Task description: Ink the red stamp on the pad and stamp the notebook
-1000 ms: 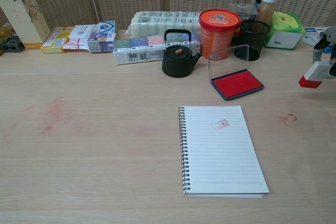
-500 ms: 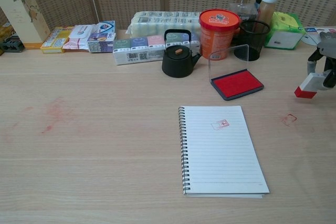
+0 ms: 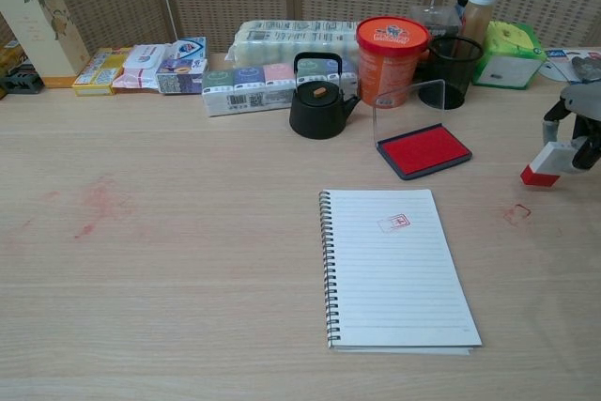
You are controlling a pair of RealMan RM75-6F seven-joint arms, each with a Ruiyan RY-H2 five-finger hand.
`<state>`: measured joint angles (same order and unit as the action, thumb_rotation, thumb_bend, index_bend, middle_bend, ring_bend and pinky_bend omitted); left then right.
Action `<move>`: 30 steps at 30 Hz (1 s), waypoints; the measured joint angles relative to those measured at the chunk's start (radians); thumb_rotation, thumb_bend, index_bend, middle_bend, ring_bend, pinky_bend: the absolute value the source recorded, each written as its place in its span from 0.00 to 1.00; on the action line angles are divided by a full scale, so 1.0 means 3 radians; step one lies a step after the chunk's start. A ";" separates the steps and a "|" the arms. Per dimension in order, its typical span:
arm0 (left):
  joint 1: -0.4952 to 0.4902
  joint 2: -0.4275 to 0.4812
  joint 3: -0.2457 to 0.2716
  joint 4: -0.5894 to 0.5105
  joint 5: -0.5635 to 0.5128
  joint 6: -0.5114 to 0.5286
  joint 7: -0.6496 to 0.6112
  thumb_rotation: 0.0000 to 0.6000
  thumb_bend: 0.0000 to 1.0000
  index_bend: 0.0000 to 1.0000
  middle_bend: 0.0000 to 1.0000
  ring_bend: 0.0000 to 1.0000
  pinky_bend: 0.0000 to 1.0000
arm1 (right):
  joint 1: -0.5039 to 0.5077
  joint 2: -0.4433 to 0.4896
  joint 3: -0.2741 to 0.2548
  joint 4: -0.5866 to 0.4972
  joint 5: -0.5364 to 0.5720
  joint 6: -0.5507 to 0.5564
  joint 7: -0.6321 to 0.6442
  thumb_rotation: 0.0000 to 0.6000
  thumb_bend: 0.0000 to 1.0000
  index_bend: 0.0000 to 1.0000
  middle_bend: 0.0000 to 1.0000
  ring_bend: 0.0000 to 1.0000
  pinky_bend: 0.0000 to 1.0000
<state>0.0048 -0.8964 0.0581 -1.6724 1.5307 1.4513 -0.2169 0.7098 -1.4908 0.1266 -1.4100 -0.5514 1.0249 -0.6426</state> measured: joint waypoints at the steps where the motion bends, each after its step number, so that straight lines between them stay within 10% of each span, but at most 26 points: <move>1: 0.0001 0.0000 0.0000 0.0000 0.0001 0.0002 0.0001 1.00 0.03 0.00 0.00 0.00 0.04 | -0.0005 -0.0004 -0.0002 0.0001 -0.0014 0.0000 0.0006 1.00 0.42 0.49 0.95 1.00 1.00; 30: 0.0026 0.0019 0.0002 0.0020 0.0031 0.0064 -0.0080 1.00 0.03 0.00 0.00 0.00 0.04 | -0.0125 0.0313 -0.0019 -0.0715 -0.0339 0.0215 -0.0006 1.00 0.32 0.34 0.80 0.92 1.00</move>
<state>0.0125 -0.8907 0.0588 -1.6665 1.5399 1.4706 -0.2408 0.6724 -1.3969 0.1210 -1.6246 -0.6530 1.0894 -0.6444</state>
